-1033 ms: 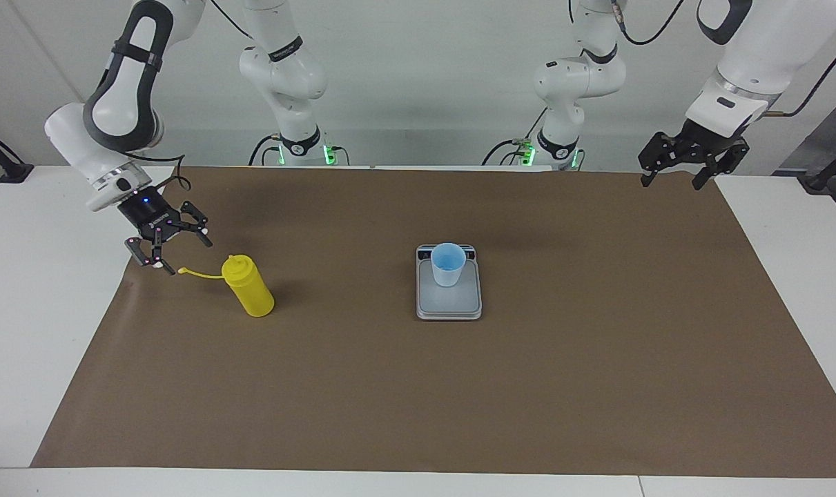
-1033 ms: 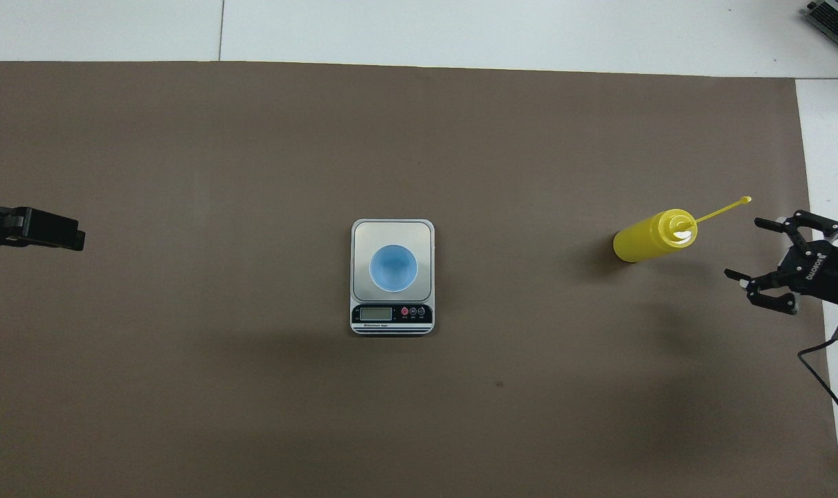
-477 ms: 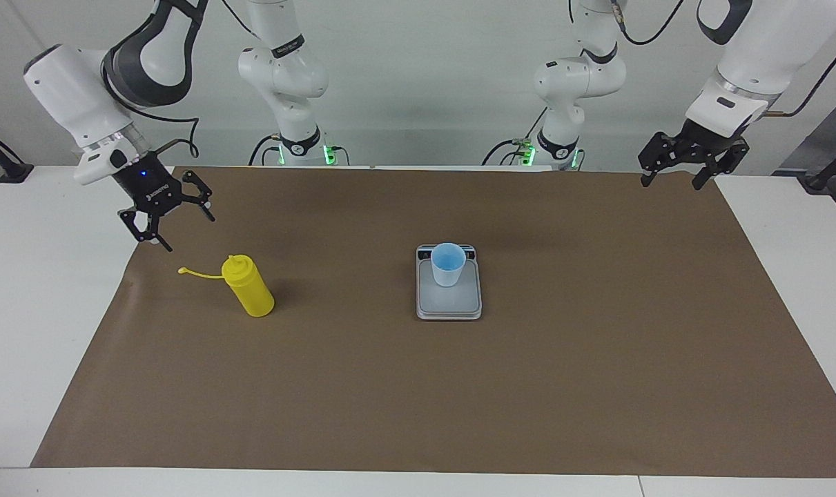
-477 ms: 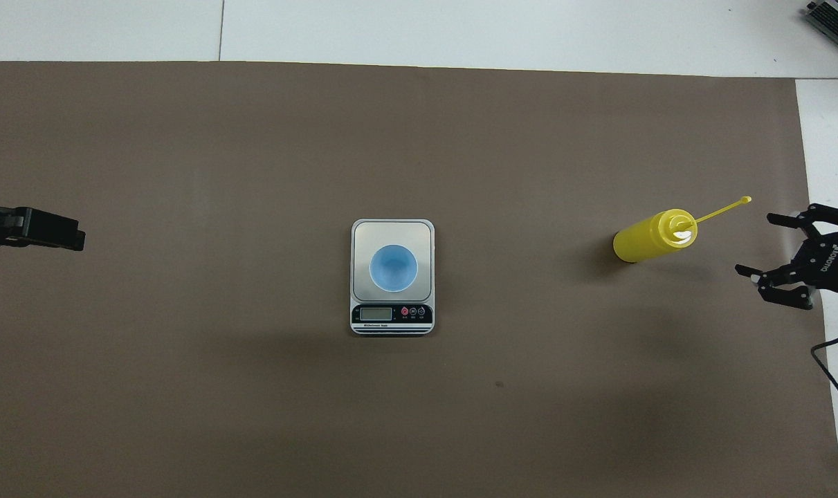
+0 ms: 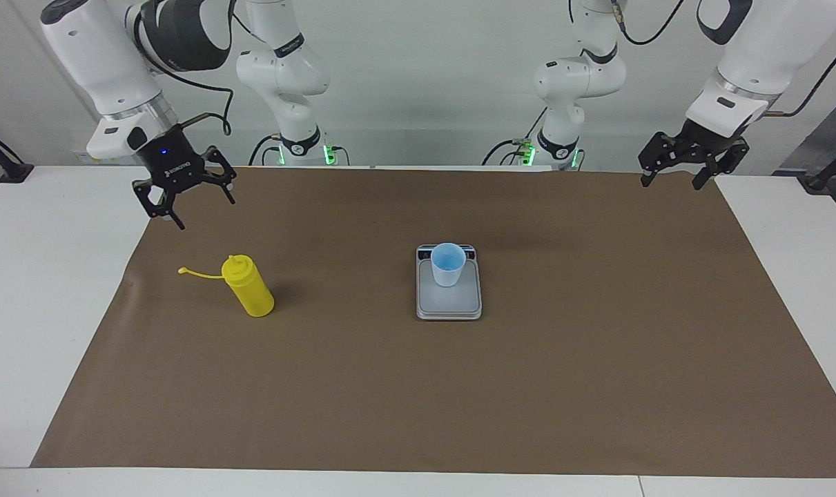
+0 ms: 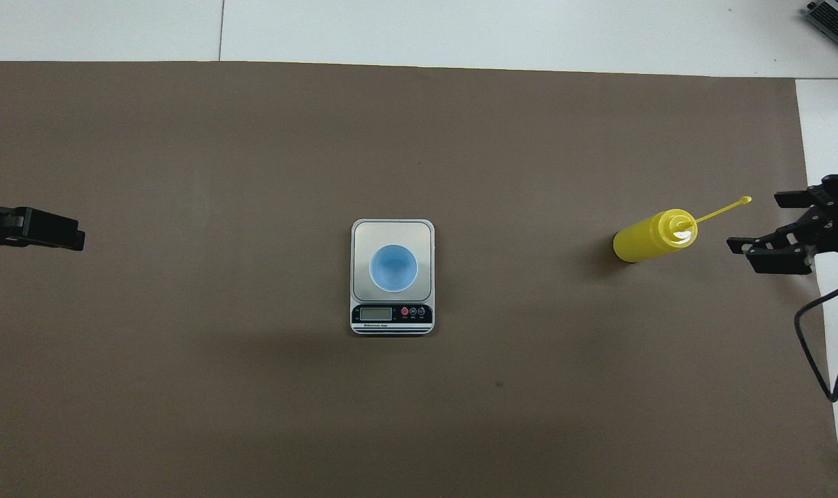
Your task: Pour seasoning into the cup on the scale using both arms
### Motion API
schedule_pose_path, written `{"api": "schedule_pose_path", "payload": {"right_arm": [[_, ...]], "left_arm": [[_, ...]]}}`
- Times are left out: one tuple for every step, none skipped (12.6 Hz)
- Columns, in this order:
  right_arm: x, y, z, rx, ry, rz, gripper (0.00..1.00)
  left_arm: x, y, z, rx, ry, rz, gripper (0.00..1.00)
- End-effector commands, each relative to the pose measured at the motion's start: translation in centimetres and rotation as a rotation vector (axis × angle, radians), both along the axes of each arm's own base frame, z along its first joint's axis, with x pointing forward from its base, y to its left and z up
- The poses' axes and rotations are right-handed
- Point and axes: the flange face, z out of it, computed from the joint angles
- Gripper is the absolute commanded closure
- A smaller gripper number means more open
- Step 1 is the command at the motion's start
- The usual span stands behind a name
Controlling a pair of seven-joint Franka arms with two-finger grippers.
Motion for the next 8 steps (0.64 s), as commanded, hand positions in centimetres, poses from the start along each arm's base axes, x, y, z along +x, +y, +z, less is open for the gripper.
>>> {"api": "schedule_pose_path", "payload": {"right_arm": [[1.4,2.7,2.0,-0.080,0.051,-0.113,0.00],[1.4,3.9,2.5,-0.092,0.062,-0.164,0.00],[1.4,4.5,2.9,-0.096,0.064,-0.204,0.00],[1.3,4.6,3.3,-0.099,0.067,-0.235,0.00],[1.3,5.1,3.9,-0.099,0.074,-0.269,0.00],[1.5,5.7,4.4,-0.113,0.090,-0.326,0.00],[1.6,6.4,5.3,-0.127,0.093,-0.394,0.00],[2.0,6.6,5.9,-0.126,0.101,-0.423,0.00]], "left_arm": [[-0.9,0.3,0.0,-0.007,0.000,0.003,0.00],[-0.9,0.3,0.0,-0.007,-0.001,0.003,0.00],[-0.9,0.3,0.0,-0.007,0.000,0.003,0.00],[-0.9,0.3,0.0,-0.007,0.000,0.003,0.00],[-0.9,0.3,0.0,-0.007,0.000,0.003,0.00],[-0.9,0.3,0.0,-0.007,0.000,0.003,0.00],[-0.9,0.3,0.0,-0.007,0.000,0.003,0.00],[-0.9,0.3,0.0,-0.007,0.000,0.003,0.00]]}}
